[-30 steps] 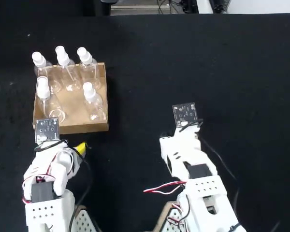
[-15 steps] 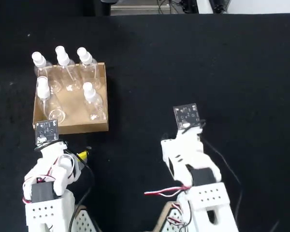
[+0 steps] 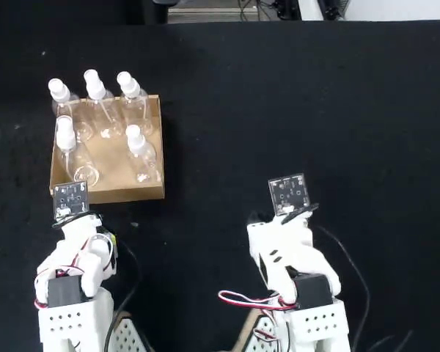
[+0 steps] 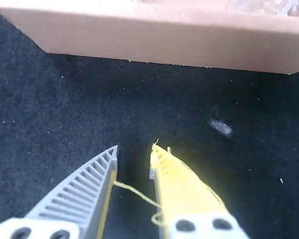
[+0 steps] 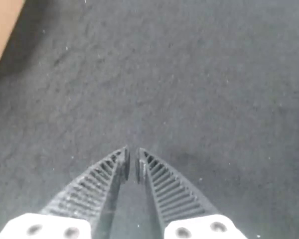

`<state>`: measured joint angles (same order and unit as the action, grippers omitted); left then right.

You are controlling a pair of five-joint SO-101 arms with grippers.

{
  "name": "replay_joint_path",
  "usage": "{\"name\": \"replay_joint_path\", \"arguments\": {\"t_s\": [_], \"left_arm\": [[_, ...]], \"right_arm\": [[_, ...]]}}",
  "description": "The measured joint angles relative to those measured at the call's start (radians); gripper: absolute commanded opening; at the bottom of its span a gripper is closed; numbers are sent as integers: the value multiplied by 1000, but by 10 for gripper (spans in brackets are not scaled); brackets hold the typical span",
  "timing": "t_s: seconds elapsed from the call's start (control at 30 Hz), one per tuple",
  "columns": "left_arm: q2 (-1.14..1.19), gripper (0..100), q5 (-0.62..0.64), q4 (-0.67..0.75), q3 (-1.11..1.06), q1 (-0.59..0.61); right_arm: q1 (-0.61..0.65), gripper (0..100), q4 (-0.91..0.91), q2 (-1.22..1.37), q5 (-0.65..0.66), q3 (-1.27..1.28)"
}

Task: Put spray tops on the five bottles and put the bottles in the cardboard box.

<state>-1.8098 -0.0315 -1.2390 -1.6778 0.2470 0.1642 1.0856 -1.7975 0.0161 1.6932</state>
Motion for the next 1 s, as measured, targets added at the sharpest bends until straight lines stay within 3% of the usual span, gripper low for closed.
{"name": "replay_joint_path", "arguments": {"t_s": [0.27, 0.43, 0.83, 1.0], "left_arm": [[2, 105, 0, -2, 0, 0], [2, 105, 0, -2, 0, 0], [2, 105, 0, -2, 0, 0], [2, 105, 0, -2, 0, 0]], "right_arm": [[0, 11, 29, 0, 0, 0], [0, 11, 192, 0, 0, 0], [0, 11, 196, 0, 0, 0], [-146, 11, 196, 0, 0, 0]]}}
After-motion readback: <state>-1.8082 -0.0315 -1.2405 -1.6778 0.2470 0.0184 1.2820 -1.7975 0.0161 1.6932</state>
